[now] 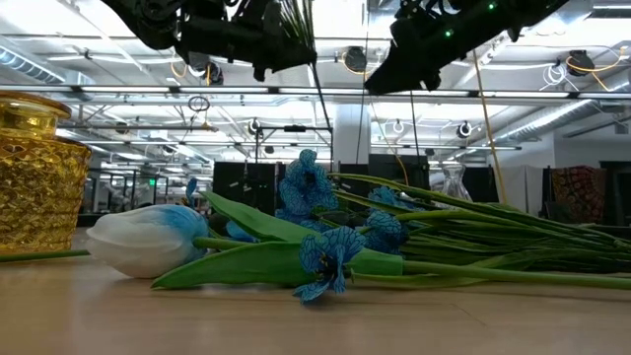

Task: Sort flowers into vase by color
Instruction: Put the top blue flowers into the green vase

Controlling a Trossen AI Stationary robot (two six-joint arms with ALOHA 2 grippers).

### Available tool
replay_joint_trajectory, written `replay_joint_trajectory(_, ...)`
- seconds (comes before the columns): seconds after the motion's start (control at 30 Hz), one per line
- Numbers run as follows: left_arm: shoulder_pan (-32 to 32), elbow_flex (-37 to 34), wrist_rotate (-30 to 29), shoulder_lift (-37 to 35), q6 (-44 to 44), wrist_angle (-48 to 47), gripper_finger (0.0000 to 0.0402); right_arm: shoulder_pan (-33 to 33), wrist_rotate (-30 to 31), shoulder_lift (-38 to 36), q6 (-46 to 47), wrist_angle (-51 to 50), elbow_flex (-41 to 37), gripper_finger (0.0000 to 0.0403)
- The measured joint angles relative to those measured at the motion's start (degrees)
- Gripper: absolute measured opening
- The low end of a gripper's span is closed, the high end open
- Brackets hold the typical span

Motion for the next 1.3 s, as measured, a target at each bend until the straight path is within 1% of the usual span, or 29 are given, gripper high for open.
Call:
replay_joint_trajectory(0.27, 1.27, 0.00, -3.24, 0.01, 5.21, 0.01, 0.0029, -1.58, -0.02, 0.00, -2.51, -1.41, 0.02, 0.0212)
replay_joint_trajectory(0.37, 2.38, 0.00, -3.61, 0.14, 4.96, -0.10, 0.0029, -2.56, -0.14, 0.00, -1.34, -2.16, 0.02, 0.0212)
replay_joint_trajectory(0.47, 3.20, 0.00, -3.60, 0.98, 3.40, -0.13, 0.0029, -3.40, -3.50, 0.00, 0.11, -2.34, 0.02, 0.0212)
replay_joint_trajectory(0.57, 3.84, 0.00, -3.58, 2.19, 3.74, -0.07, 0.0029, -3.75, -6.04, 0.00, 1.34, -2.34, 0.02, 0.0212)
replay_joint_trajectory(0.8, 4.78, 0.01, -3.57, 5.74, 3.67, 3.20, 0.0029, -3.74, -6.07, 0.00, 1.70, -2.36, 0.02, 0.0212)
replay_joint_trajectory(0.87, 4.59, 0.39, -2.83, 6.61, 3.16, 3.22, 0.0029, -3.72, -6.05, 0.00, 1.71, -2.34, 0.02, 0.0212)
replay_joint_trajectory(1.03, 4.42, 2.55, 1.24, 7.85, -0.72, 3.03, 0.0029, -3.72, -6.05, 0.00, 1.71, -2.36, 0.02, 0.0212)
replay_joint_trajectory(1.17, 5.14, 5.19, 1.34, 8.28, -0.33, -0.89, 0.0029, -3.72, -5.99, 0.00, 1.60, -3.29, 0.02, 0.0212)
replay_joint_trajectory(1.3, 7.13, 5.97, 1.58, 8.28, -0.73, -0.64, 0.0029, -3.82, -4.76, -0.24, -0.27, -6.73, 0.02, 0.0212)
